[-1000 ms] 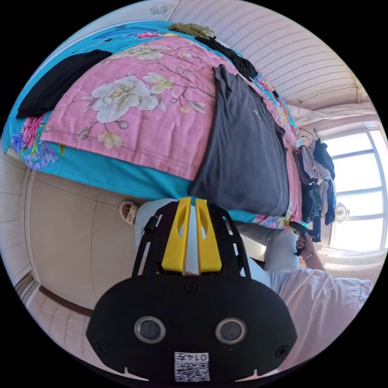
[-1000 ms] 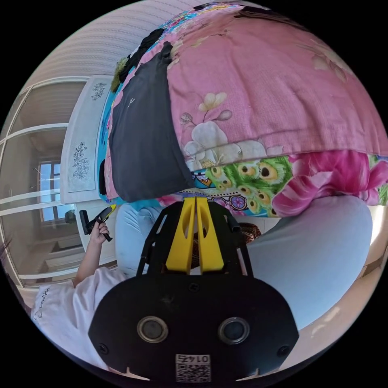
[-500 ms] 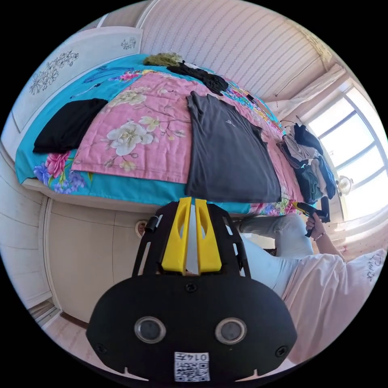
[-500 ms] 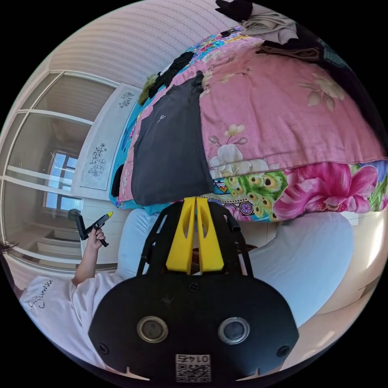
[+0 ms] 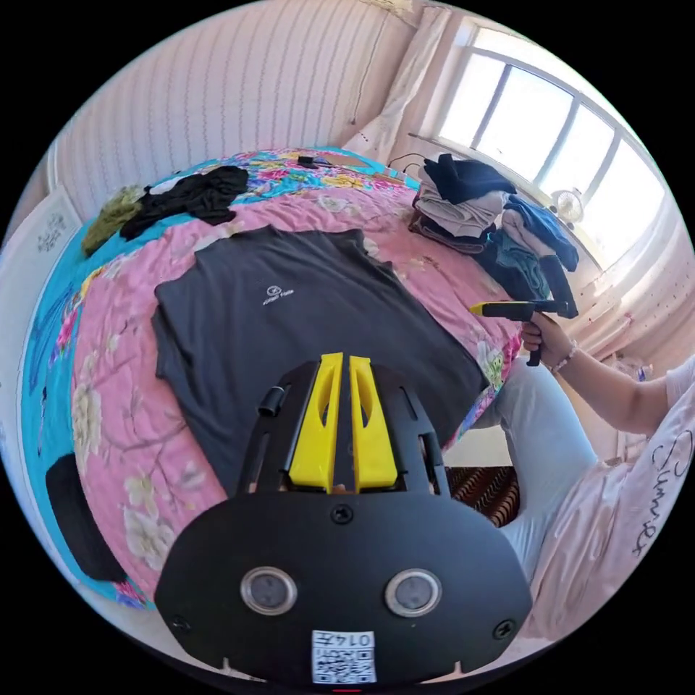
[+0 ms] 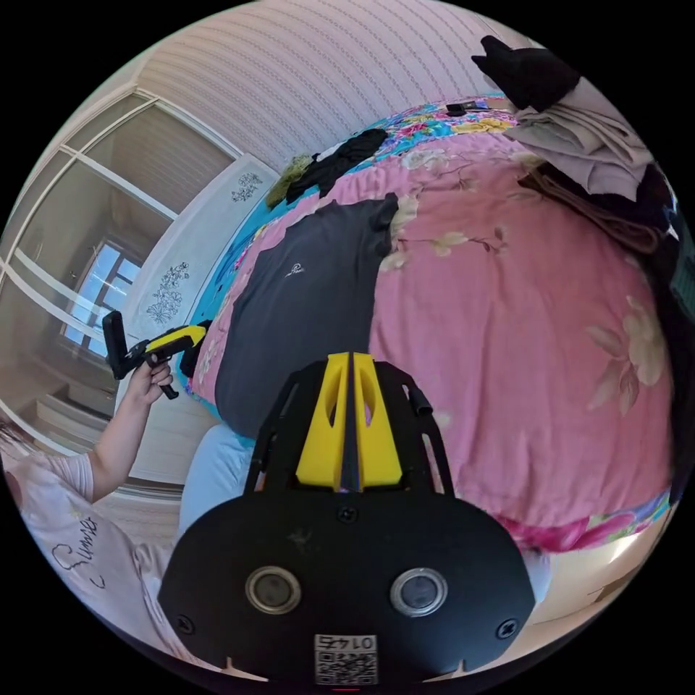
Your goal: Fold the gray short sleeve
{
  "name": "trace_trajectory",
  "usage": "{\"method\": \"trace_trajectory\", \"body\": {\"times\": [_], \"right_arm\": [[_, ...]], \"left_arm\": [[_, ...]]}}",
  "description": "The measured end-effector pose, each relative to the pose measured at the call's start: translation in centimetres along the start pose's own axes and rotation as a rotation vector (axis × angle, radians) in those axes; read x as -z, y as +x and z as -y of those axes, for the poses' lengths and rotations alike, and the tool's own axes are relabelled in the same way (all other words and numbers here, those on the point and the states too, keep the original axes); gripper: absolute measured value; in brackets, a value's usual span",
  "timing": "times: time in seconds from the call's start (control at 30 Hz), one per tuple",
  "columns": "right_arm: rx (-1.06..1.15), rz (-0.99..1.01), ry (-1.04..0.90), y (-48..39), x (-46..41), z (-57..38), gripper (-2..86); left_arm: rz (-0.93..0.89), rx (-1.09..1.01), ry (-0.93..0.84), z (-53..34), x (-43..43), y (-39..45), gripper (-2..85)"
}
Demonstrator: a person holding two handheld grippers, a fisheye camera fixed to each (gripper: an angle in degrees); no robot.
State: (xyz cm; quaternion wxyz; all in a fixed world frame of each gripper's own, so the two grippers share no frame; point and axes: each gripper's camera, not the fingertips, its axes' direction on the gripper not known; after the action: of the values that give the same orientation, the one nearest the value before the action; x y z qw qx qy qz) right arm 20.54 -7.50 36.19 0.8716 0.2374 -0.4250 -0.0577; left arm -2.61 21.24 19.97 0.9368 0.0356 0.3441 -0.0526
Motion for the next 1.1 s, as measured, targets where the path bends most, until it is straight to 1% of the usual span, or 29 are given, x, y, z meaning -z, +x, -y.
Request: {"method": "trace_trajectory", "body": {"times": [0.07,0.13,0.27,0.4,0.47,0.53,0.6,0.67,0.73,0.87,1.1], "right_arm": [[0.006,-0.016,0.011,1.6,-2.0,4.5,2.2],[-0.001,-0.033,0.004,3.0,-3.9,7.9,3.7],[-0.068,0.003,0.021,6.3,-8.1,13.5,6.1],[-0.156,0.09,-0.009,8.4,-10.6,15.2,3.5],[-0.218,0.14,-0.015,9.7,-11.1,15.2,2.5],[-0.251,0.144,-0.031,10.5,-11.2,15.1,2.0],[-0.272,0.154,-0.034,11.2,-11.4,15.1,1.8],[-0.292,0.172,-0.04,12.0,-11.8,15.1,1.6],[-0.288,0.174,-0.045,12.5,-12.0,15.3,1.5],[-0.296,0.167,-0.045,13.1,-12.7,15.5,1.4],[-0.308,0.171,-0.047,14.0,-14.0,16.1,1.4]], "left_arm": [[-0.007,-0.089,-0.017,6.5,-4.9,0.3,-0.1],[-0.021,-0.132,-0.027,11.1,-8.8,0.4,0.1],[-0.069,-0.212,-0.075,20.3,-17.1,1.4,2.8],[-0.095,-0.252,-0.092,27.0,-22.9,3.1,3.8],[-0.161,-0.252,-0.133,30.6,-27.0,4.0,4.0],[-0.186,-0.265,-0.166,32.3,-30.0,4.9,4.2],[-0.171,-0.301,-0.215,33.4,-32.9,5.9,4.2],[-0.076,-0.354,-0.302,33.8,-36.5,6.5,3.5],[-0.004,-0.338,-0.317,33.5,-37.9,5.8,2.5],[-0.068,-0.225,-0.324,32.9,-38.9,2.9,3.0],[-0.096,-0.275,-0.323,34.0,-38.5,2.8,5.4]]}}
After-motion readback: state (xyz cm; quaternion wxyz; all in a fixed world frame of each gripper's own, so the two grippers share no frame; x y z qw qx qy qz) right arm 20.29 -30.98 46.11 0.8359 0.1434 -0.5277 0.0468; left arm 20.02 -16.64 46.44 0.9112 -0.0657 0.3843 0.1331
